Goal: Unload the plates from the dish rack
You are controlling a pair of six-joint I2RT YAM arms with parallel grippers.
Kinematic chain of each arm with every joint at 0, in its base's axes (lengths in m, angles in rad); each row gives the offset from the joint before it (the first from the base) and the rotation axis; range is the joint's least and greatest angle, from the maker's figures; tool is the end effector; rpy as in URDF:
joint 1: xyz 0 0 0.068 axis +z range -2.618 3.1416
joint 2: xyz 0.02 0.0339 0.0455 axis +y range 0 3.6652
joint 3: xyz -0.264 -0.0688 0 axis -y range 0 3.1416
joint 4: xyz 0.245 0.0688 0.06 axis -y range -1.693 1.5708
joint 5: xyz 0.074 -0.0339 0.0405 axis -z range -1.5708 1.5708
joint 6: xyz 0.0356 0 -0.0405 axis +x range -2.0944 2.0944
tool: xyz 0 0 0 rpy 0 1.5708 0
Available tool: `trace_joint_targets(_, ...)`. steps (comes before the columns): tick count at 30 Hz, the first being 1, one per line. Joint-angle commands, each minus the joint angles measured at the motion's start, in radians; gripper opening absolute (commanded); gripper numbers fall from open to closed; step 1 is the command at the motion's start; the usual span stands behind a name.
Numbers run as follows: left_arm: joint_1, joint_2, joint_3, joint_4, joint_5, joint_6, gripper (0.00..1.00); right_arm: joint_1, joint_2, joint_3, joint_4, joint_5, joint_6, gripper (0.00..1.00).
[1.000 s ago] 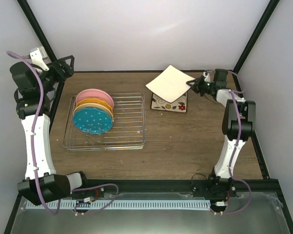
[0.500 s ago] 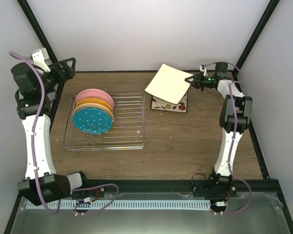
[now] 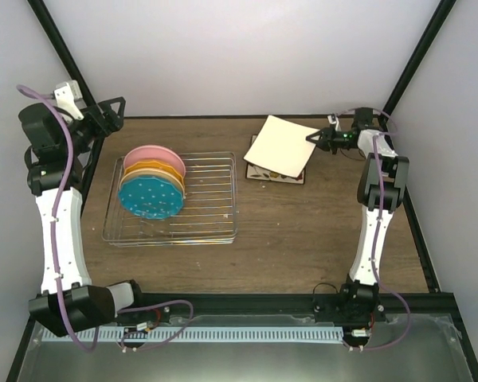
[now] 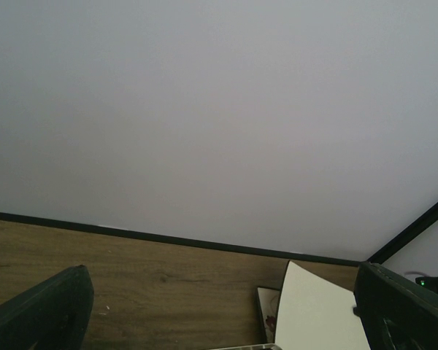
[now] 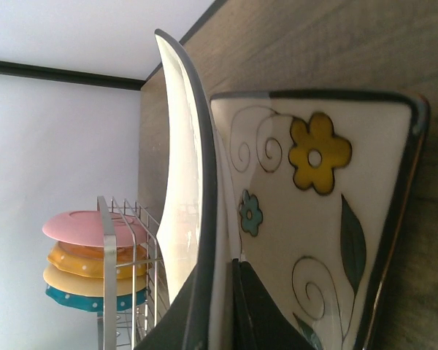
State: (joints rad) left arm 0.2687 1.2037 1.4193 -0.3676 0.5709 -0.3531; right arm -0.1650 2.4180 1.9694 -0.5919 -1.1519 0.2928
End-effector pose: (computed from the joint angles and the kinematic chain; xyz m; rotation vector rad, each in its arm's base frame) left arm 0.2505 0.0490 0.4552 -0.1108 1.7260 -0.5525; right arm 0.5078 -0.0516 0.1598 0.1258 2.3117 1.5171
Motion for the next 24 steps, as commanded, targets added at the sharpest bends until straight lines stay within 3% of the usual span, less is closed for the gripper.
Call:
trace_joint_targets(1, 0.004, -0.024, -0.003, -0.015, 0.024, 0.022, 1.0, -0.013, 0.008, 0.121, -0.11, -0.18, -0.077, 0.01)
trace_joint_targets(10, 0.003, -0.028, -0.003, -0.028, 0.036, 0.039, 1.0, -0.014, 0.038, 0.135, -0.2, -0.185, -0.167, 0.01)
trace_joint_targets(24, 0.004, -0.014, 0.002, -0.049, 0.066, 0.061, 1.0, -0.015, 0.125, 0.135, -0.195, -0.224, -0.174, 0.01)
